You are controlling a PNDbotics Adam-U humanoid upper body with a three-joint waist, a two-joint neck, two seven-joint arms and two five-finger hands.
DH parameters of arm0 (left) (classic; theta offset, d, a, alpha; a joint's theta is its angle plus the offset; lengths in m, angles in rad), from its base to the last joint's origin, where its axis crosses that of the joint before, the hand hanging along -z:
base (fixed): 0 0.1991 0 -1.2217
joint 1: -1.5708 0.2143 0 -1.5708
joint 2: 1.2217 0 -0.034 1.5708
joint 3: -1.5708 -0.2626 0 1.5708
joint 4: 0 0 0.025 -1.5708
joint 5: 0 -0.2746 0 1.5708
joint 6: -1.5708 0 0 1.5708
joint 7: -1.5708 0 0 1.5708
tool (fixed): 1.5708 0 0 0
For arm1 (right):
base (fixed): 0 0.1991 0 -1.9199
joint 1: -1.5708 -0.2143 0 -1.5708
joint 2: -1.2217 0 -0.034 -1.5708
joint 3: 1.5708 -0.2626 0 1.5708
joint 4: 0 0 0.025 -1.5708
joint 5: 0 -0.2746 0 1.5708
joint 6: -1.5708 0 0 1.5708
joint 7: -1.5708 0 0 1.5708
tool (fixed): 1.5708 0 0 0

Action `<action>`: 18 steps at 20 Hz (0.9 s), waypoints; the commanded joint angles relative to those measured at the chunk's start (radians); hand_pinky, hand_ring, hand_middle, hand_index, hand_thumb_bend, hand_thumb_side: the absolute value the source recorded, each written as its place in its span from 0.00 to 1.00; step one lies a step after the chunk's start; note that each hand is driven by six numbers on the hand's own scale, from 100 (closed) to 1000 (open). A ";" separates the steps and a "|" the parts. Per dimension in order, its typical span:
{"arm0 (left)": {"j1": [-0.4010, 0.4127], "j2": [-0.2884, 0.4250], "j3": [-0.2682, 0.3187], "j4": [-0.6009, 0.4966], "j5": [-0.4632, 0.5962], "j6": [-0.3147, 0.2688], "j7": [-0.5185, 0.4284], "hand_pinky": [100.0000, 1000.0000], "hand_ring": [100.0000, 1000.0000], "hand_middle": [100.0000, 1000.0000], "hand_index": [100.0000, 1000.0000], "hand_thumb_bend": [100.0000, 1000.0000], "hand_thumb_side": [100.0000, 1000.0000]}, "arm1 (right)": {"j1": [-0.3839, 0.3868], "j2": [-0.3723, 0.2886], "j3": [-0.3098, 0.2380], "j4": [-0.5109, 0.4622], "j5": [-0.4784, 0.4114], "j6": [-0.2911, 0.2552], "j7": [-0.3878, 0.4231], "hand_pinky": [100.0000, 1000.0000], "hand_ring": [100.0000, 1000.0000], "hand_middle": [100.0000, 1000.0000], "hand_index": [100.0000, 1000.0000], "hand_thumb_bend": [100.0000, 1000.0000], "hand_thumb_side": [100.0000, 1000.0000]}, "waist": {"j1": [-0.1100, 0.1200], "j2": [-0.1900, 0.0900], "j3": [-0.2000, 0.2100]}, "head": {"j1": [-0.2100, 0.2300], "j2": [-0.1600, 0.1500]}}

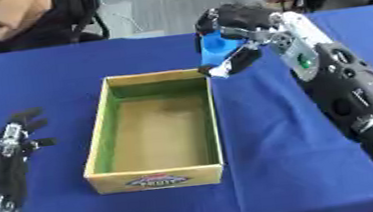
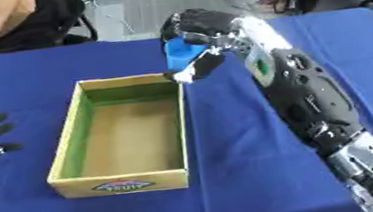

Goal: Pick up objects on the table and place them in the box.

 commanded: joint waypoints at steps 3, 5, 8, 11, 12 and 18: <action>-0.008 0.009 -0.005 -0.013 0.000 -0.002 -0.007 0.57 0.80 0.83 0.82 0.32 1.00 | -0.045 0.053 0.007 0.010 0.008 -0.020 0.005 0.23 0.23 0.33 0.55 0.22 0.34 | 0.005 -0.012 0.002 | -0.014 -0.004; -0.008 0.008 -0.005 -0.013 0.000 -0.002 -0.007 0.58 0.80 0.83 0.82 0.32 1.00 | -0.046 0.067 0.006 0.019 0.012 -0.022 0.006 0.23 0.22 0.32 0.55 0.21 0.34 | 0.005 -0.012 0.003 | -0.016 -0.004; -0.009 0.007 -0.007 -0.013 0.000 -0.002 -0.008 0.58 0.80 0.83 0.82 0.32 1.00 | -0.046 0.087 0.008 0.029 0.014 -0.027 0.005 0.23 0.22 0.32 0.55 0.21 0.35 | 0.005 -0.011 0.004 | -0.017 -0.004; -0.010 0.006 -0.007 -0.013 0.000 -0.002 -0.008 0.58 0.80 0.83 0.82 0.32 1.00 | -0.039 0.105 0.011 0.034 0.016 -0.032 0.006 0.23 0.22 0.32 0.55 0.21 0.35 | 0.005 -0.010 0.006 | -0.017 -0.004; -0.010 0.006 -0.007 -0.013 0.000 -0.002 -0.008 0.58 0.80 0.83 0.82 0.32 1.00 | -0.035 0.110 0.012 0.036 0.015 -0.033 0.007 0.23 0.22 0.32 0.55 0.21 0.35 | 0.005 -0.010 0.005 | -0.017 -0.004; -0.010 0.006 -0.008 -0.013 0.000 -0.002 -0.009 0.58 0.80 0.83 0.82 0.32 1.00 | -0.021 0.137 0.028 0.041 0.021 -0.053 0.019 0.23 0.22 0.32 0.55 0.20 0.35 | 0.006 -0.008 0.005 | -0.020 -0.004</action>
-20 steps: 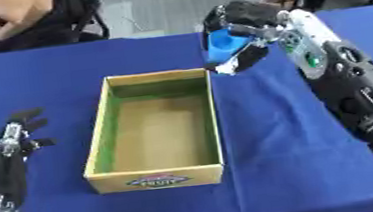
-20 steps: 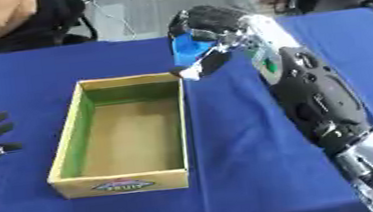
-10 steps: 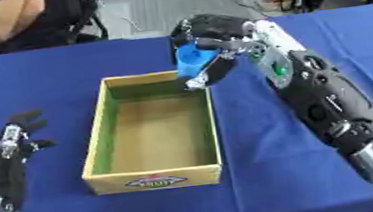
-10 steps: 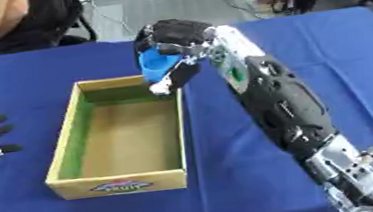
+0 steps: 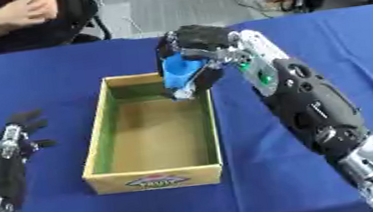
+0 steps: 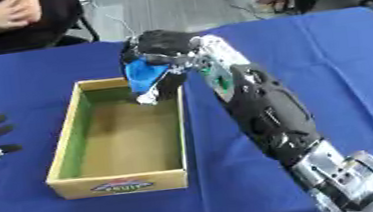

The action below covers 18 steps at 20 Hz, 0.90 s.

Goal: Pick up objects on the table and place them in the box.

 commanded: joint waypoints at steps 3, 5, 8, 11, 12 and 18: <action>-0.011 0.007 -0.004 -0.013 -0.001 -0.002 -0.004 0.58 0.80 0.83 0.82 0.32 1.00 | -0.002 0.012 0.015 -0.014 -0.001 -0.027 0.010 0.34 0.31 0.41 0.65 0.25 0.44 | 0.004 -0.008 0.001 | -0.013 -0.004; -0.010 0.007 -0.003 -0.013 -0.001 -0.002 -0.002 0.58 0.80 0.83 0.82 0.32 1.00 | 0.001 0.011 0.023 -0.018 -0.003 -0.043 0.022 0.68 0.64 0.72 0.87 0.46 0.73 | 0.004 -0.008 0.000 | -0.012 -0.004; -0.011 0.007 -0.002 -0.014 -0.002 -0.002 0.000 0.58 0.80 0.83 0.82 0.32 1.00 | 0.006 0.010 0.029 -0.019 -0.014 -0.062 0.056 0.96 0.89 0.91 0.98 0.55 0.85 | 0.003 -0.009 0.000 | -0.011 -0.004; -0.011 0.007 -0.003 -0.014 -0.002 -0.002 -0.002 0.58 0.80 0.83 0.82 0.32 1.00 | 0.011 0.008 0.030 -0.014 -0.034 -0.070 0.086 1.00 1.00 0.99 1.00 0.57 0.90 | 0.003 -0.008 -0.001 | -0.010 -0.004; -0.011 0.007 -0.003 -0.013 -0.002 -0.002 -0.003 0.58 0.80 0.83 0.82 0.32 1.00 | 0.012 0.007 0.030 -0.014 -0.039 -0.071 0.095 1.00 1.00 1.00 1.00 0.57 0.90 | 0.003 -0.008 -0.001 | -0.010 -0.004; -0.010 0.008 -0.003 -0.013 -0.002 -0.002 -0.003 0.58 0.80 0.83 0.82 0.31 1.00 | 0.015 -0.002 0.027 -0.023 -0.052 -0.066 0.113 1.00 1.00 1.00 1.00 0.57 0.90 | 0.003 -0.007 -0.003 | -0.010 -0.004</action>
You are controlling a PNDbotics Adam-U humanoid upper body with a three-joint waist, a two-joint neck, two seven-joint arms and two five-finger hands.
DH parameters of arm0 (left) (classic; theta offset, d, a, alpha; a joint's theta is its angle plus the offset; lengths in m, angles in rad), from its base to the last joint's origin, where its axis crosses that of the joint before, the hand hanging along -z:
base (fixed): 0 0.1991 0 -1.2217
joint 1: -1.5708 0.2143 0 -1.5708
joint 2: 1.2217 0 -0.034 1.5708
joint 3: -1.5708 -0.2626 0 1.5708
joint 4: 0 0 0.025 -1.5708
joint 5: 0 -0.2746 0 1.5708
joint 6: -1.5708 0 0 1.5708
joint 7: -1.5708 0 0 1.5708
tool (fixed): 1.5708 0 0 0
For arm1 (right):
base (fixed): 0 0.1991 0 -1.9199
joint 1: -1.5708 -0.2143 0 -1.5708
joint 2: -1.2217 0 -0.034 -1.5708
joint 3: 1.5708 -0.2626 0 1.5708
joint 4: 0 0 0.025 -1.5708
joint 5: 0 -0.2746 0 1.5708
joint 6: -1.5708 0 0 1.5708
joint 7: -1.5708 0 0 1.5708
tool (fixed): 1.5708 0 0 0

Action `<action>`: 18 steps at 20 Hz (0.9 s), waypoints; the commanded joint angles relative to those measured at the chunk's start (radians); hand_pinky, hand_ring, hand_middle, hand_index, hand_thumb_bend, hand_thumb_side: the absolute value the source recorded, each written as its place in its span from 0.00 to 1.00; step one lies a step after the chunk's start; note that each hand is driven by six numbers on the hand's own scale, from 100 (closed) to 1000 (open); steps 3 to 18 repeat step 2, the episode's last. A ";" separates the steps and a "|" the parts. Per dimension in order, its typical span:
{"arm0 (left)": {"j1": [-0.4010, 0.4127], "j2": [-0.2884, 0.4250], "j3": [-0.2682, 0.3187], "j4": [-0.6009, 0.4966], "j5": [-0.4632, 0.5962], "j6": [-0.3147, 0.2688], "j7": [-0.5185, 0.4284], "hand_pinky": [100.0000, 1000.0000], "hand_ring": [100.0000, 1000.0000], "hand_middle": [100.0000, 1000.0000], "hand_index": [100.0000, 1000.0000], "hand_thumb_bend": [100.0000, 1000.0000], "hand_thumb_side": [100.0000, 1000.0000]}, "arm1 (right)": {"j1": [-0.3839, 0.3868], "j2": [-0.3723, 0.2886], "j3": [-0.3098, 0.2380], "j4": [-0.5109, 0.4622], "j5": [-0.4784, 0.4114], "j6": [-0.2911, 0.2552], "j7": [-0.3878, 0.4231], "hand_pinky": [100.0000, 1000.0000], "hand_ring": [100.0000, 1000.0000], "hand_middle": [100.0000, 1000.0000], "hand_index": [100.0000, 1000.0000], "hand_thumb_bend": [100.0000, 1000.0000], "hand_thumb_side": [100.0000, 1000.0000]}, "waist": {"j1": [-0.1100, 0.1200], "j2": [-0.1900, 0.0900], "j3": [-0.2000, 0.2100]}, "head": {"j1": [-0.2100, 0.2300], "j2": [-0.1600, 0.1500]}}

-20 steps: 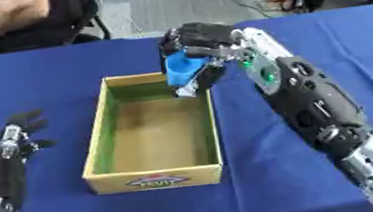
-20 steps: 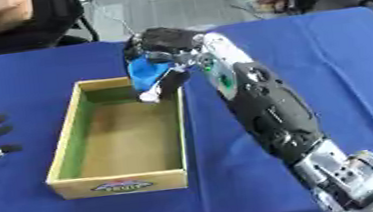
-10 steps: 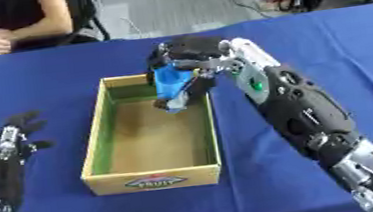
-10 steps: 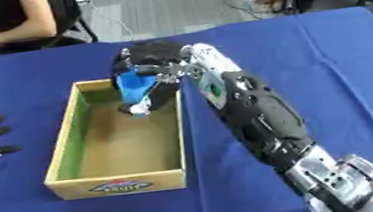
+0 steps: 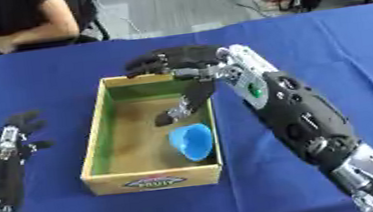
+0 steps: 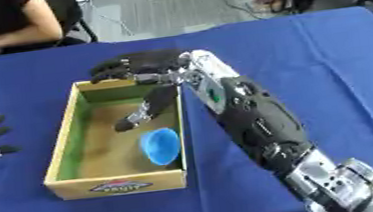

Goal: Pick up objects on the table and place them in the box.

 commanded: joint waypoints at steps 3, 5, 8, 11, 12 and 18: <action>-0.009 0.008 -0.002 -0.013 -0.003 -0.002 -0.002 0.58 0.80 0.83 0.82 0.31 1.00 | -0.007 -0.026 -0.007 -0.038 -0.015 -0.027 0.035 1.00 0.99 1.00 1.00 0.56 0.90 | 0.003 -0.008 -0.002 | -0.006 -0.004; -0.009 0.008 -0.002 -0.013 -0.003 -0.002 -0.002 0.58 0.80 0.83 0.82 0.31 1.00 | -0.007 -0.026 -0.007 -0.038 -0.015 -0.027 0.035 1.00 0.99 1.00 1.00 0.56 0.90 | 0.003 -0.008 -0.002 | -0.006 -0.004; -0.009 0.008 -0.002 -0.013 -0.003 -0.002 -0.002 0.58 0.80 0.83 0.82 0.31 1.00 | -0.007 -0.026 -0.007 -0.038 -0.015 -0.027 0.035 1.00 0.99 1.00 1.00 0.56 0.90 | 0.003 -0.008 -0.002 | -0.006 -0.004; -0.009 0.008 -0.002 -0.013 -0.003 -0.002 -0.002 0.58 0.80 0.83 0.82 0.31 1.00 | -0.007 -0.026 -0.007 -0.038 -0.015 -0.027 0.035 1.00 0.99 1.00 1.00 0.56 0.90 | 0.003 -0.008 -0.002 | -0.006 -0.004; -0.009 0.008 -0.002 -0.013 -0.003 -0.002 -0.002 0.58 0.80 0.83 0.82 0.31 1.00 | -0.007 -0.026 -0.007 -0.038 -0.015 -0.027 0.035 1.00 0.99 1.00 1.00 0.56 0.90 | 0.003 -0.008 -0.002 | -0.006 -0.004; -0.009 0.008 -0.002 -0.013 -0.003 -0.002 -0.002 0.58 0.80 0.83 0.82 0.31 1.00 | -0.007 -0.026 -0.007 -0.038 -0.015 -0.027 0.035 1.00 0.99 1.00 1.00 0.56 0.90 | 0.003 -0.008 -0.002 | -0.006 -0.004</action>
